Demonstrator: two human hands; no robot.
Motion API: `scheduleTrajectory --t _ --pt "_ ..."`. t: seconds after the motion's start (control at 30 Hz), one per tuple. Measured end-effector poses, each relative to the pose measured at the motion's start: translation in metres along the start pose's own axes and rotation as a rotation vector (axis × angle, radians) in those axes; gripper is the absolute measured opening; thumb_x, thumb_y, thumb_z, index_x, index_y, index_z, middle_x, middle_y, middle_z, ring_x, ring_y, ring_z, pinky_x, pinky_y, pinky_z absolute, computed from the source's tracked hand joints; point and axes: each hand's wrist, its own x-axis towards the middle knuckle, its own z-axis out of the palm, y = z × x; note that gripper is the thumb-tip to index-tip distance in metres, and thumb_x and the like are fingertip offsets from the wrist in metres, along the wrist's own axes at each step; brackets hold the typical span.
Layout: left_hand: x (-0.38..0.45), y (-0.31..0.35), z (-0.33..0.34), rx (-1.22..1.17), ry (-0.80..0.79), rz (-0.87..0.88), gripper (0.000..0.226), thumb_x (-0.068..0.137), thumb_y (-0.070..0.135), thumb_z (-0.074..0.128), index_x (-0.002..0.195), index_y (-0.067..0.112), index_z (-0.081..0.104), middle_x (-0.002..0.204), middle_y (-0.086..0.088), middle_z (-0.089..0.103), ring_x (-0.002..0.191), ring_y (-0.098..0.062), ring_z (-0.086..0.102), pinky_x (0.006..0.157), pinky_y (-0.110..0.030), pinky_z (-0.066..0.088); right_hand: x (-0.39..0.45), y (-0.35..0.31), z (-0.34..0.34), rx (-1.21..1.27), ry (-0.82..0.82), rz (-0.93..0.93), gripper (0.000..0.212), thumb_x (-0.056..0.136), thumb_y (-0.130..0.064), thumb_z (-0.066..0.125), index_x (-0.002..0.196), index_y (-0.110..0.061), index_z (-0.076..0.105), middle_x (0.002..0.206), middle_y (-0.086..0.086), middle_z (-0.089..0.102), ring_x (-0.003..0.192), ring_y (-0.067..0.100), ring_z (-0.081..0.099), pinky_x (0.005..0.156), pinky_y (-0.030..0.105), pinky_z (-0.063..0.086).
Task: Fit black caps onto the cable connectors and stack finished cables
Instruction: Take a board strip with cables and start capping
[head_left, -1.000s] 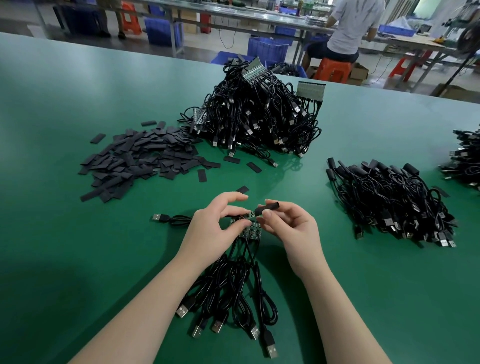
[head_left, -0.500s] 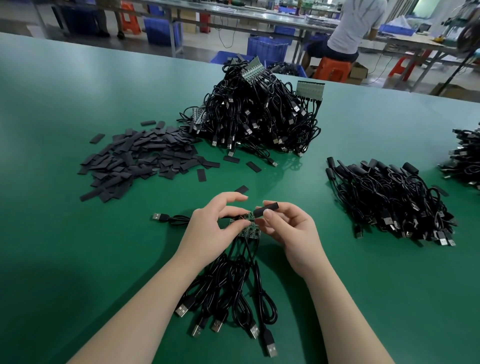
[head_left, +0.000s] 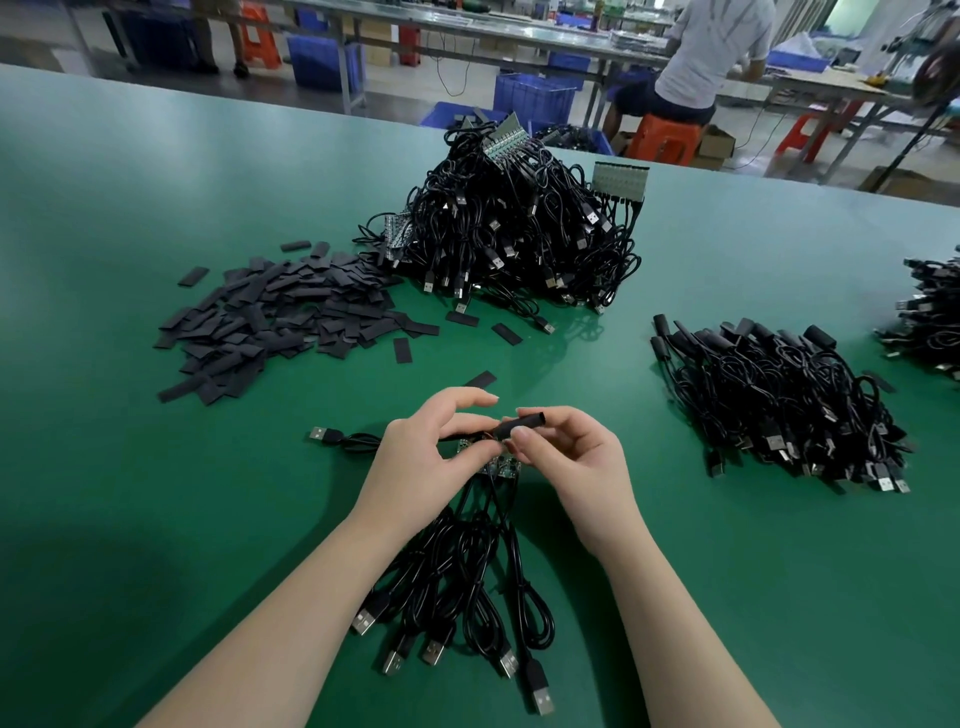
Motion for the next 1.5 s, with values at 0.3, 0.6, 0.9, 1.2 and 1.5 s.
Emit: scheduleTrajectory --t 0.3,0.6,0.9,1.2,1.5 --pt "0.000 0.004 -0.003 0.093 0.071 0.064 0.016 0.076 0.044 0.077 0.091 0.040 0.074 0.094 0.037 0.065 0.092 0.012 0.062 0.082 -0.004 0.042 0.000 0.002 0.004 0.065 0.080 0.044 0.015 0.087 -0.011 0.073 0.086 -0.026 0.076 0.080 0.003 0.074 0.076 0.014 0.071 0.071 0.021 0.055" --pt "0.000 0.006 0.000 0.112 0.028 0.070 0.022 0.085 0.032 0.073 0.107 0.032 0.075 0.101 0.023 0.071 0.100 0.007 0.062 0.089 -0.022 0.051 0.001 0.003 0.006 0.108 0.107 0.057 0.017 0.088 -0.010 0.073 0.088 -0.026 0.078 0.077 0.001 0.073 0.073 0.012 0.070 0.071 0.019 0.054" --pt "0.001 0.004 -0.001 0.013 0.069 0.001 0.018 0.077 0.032 0.079 0.095 0.032 0.078 0.090 0.024 0.072 0.091 0.007 0.065 0.083 -0.015 0.050 -0.001 0.004 0.011 0.001 0.091 0.018 0.011 0.083 -0.010 0.078 0.082 -0.021 0.078 0.074 0.000 0.073 0.069 0.008 0.067 0.068 0.017 0.053" --pt "0.001 0.004 0.000 0.039 0.069 0.054 0.024 0.082 0.016 0.077 0.102 0.030 0.077 0.097 0.022 0.071 0.097 0.008 0.063 0.087 -0.011 0.048 0.000 0.005 0.010 -0.054 0.140 0.031 0.004 0.085 -0.013 0.076 0.087 -0.017 0.077 0.077 -0.001 0.075 0.071 0.006 0.067 0.068 0.017 0.052" --pt "0.001 0.004 0.002 0.097 0.111 0.070 0.018 0.083 0.018 0.076 0.097 0.029 0.078 0.092 0.021 0.072 0.092 0.009 0.064 0.080 -0.006 0.045 -0.002 0.005 0.011 -0.115 0.169 -0.012 0.008 0.084 -0.018 0.077 0.081 -0.025 0.078 0.078 0.000 0.075 0.070 0.007 0.065 0.067 0.017 0.052"
